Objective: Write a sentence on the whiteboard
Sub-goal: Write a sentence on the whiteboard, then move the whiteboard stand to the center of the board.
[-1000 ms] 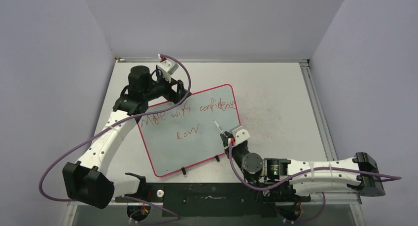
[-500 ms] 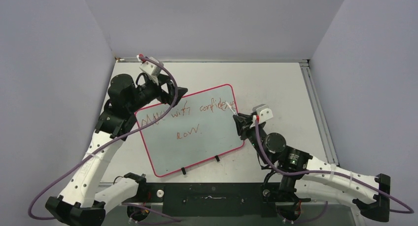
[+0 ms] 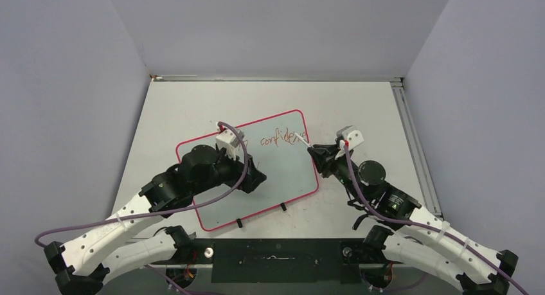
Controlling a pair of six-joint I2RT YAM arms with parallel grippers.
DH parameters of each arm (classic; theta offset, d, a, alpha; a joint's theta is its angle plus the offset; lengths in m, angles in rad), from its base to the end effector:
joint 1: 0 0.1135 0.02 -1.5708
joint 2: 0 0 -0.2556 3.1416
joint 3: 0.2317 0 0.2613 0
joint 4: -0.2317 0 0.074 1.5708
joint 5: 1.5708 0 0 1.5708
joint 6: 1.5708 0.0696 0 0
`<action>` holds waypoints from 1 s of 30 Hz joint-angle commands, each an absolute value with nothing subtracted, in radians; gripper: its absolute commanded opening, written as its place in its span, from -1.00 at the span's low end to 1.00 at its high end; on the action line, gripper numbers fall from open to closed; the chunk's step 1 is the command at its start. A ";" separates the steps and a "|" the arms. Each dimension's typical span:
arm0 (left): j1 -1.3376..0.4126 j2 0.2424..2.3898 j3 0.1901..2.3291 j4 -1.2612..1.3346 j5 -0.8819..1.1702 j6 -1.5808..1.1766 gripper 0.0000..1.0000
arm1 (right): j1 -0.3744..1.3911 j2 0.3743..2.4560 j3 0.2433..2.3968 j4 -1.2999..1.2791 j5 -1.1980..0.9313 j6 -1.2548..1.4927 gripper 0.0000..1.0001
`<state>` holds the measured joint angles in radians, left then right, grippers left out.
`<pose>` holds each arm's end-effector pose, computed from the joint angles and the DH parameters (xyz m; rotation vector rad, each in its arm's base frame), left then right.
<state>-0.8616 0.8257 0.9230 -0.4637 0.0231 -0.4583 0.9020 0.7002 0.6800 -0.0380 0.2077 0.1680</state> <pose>0.1473 -0.1741 0.3344 0.4255 2.0005 -0.8805 0.1488 0.1652 0.3248 -0.4432 1.6078 0.6495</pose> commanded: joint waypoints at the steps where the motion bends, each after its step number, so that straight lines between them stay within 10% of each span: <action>1: -0.958 0.839 0.912 -0.555 -0.122 -0.640 0.48 | 0.897 0.630 0.680 -0.040 0.187 0.183 -0.89; 14: -1.434 0.968 0.849 -0.866 -0.492 -1.252 0.29 | 0.897 0.584 0.632 0.027 0.183 0.168 -0.89; 30: -1.480 1.028 0.693 -0.884 -0.515 -1.486 -0.03 | 0.897 0.556 0.616 0.048 0.146 0.178 -0.89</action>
